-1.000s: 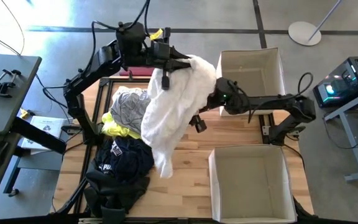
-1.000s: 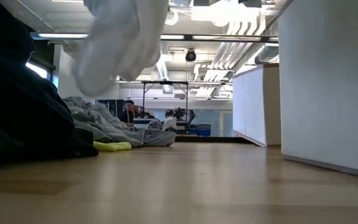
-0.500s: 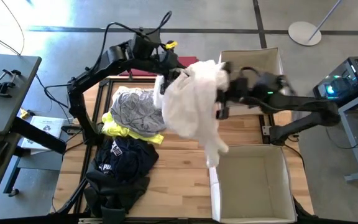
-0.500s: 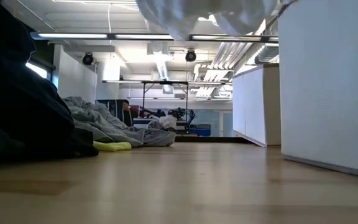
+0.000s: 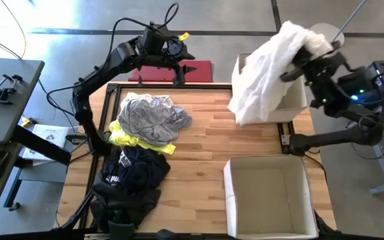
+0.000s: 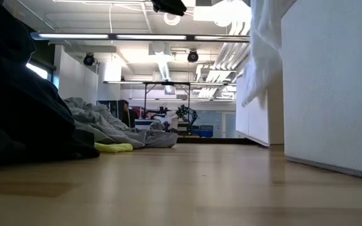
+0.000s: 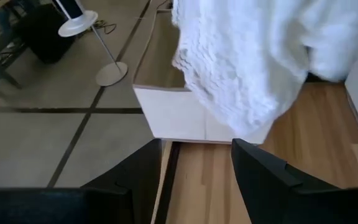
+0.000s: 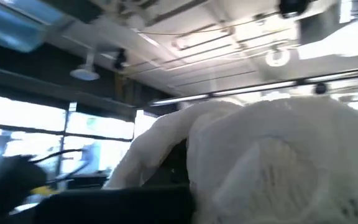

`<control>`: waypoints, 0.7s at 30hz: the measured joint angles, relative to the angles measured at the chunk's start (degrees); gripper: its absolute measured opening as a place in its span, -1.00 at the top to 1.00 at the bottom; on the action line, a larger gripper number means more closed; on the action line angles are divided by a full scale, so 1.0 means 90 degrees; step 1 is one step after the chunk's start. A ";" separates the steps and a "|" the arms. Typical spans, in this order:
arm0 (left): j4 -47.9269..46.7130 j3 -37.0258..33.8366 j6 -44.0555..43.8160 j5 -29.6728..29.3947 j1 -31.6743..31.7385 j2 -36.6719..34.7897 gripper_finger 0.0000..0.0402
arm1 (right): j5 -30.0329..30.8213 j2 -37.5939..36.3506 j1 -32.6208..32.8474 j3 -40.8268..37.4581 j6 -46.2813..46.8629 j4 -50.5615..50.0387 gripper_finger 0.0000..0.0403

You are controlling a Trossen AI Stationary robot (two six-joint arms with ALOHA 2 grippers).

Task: Sort clothes
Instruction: Put the white dress in the top white bin

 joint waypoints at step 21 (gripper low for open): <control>-0.0531 0.0000 0.0235 -0.0302 -0.0563 -0.0009 0.13 | 0.1230 0.1919 -0.2150 0.2997 -0.0790 -0.3218 1.00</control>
